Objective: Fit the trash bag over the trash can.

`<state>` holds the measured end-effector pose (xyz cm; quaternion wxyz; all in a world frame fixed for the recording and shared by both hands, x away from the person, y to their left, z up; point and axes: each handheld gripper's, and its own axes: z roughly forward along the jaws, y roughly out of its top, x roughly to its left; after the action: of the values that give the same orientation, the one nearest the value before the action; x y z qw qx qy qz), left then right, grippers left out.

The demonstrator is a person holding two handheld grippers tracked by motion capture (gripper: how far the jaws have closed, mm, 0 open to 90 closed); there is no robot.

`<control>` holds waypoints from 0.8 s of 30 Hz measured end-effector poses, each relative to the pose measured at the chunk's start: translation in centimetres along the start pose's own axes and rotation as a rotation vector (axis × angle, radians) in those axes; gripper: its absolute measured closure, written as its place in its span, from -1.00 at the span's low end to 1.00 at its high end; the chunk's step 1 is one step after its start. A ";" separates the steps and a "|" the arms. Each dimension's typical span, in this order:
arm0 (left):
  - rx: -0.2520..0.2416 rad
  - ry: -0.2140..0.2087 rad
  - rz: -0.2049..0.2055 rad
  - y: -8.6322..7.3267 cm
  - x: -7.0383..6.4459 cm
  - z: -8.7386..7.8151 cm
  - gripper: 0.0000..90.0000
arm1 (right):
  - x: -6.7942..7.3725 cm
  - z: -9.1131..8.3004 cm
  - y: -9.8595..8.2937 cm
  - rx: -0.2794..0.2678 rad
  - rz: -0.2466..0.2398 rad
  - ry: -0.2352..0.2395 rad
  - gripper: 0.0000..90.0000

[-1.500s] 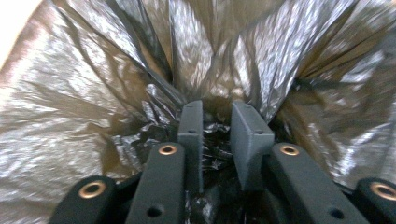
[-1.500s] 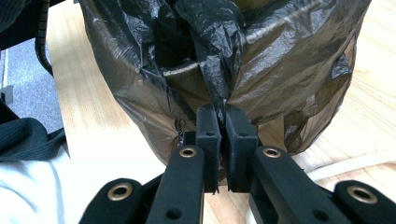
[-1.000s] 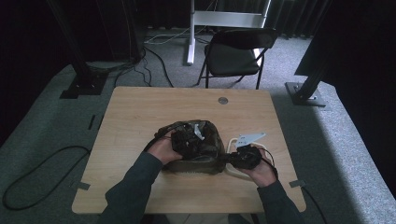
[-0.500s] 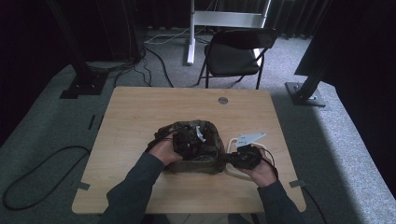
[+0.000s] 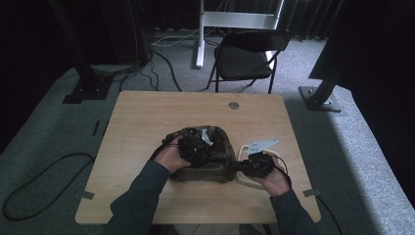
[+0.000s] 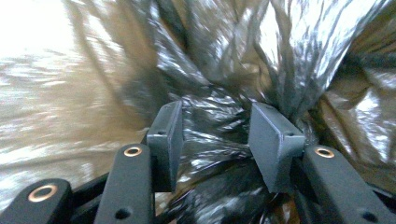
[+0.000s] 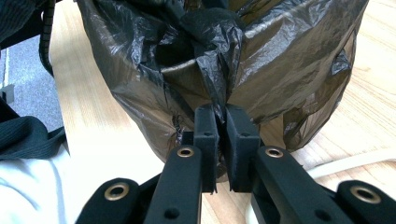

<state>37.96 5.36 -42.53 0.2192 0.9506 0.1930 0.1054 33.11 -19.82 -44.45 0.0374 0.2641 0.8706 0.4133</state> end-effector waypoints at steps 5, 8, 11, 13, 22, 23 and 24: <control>-0.123 -0.003 -0.040 -0.5 0.4 -2.0 0.26 | 0.0 0.0 0.0 0.000 -0.001 -0.002 0.86; -0.215 -0.025 -0.068 -0.9 0.6 -3.4 0.31 | 0.0 0.0 0.0 -0.002 -0.002 -0.002 0.84; -0.278 -0.026 -0.102 -1.2 0.9 -4.5 0.36 | 0.1 0.0 0.0 -0.001 0.000 -0.015 0.74; -0.292 -0.026 -0.114 -1.4 1.1 -4.7 0.37 | 0.0 0.0 0.0 -0.005 -0.001 -0.016 0.71; -0.407 -0.008 -0.199 -4.6 1.1 -7.3 0.37 | -0.1 -1.0 0.1 -0.066 0.013 -0.049 0.39; -0.407 -0.008 -0.199 -4.6 1.1 -7.3 0.37 | -0.1 -1.0 0.1 -0.066 0.013 -0.049 0.39; -0.421 0.010 -0.212 -5.3 1.0 -7.7 0.37 | -0.2 -1.2 0.1 -0.081 0.017 -0.052 0.38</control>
<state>34.93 13.10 -38.06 0.4216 0.8577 0.2667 0.1242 33.01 -20.69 -43.63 0.0669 0.2805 0.8496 0.4415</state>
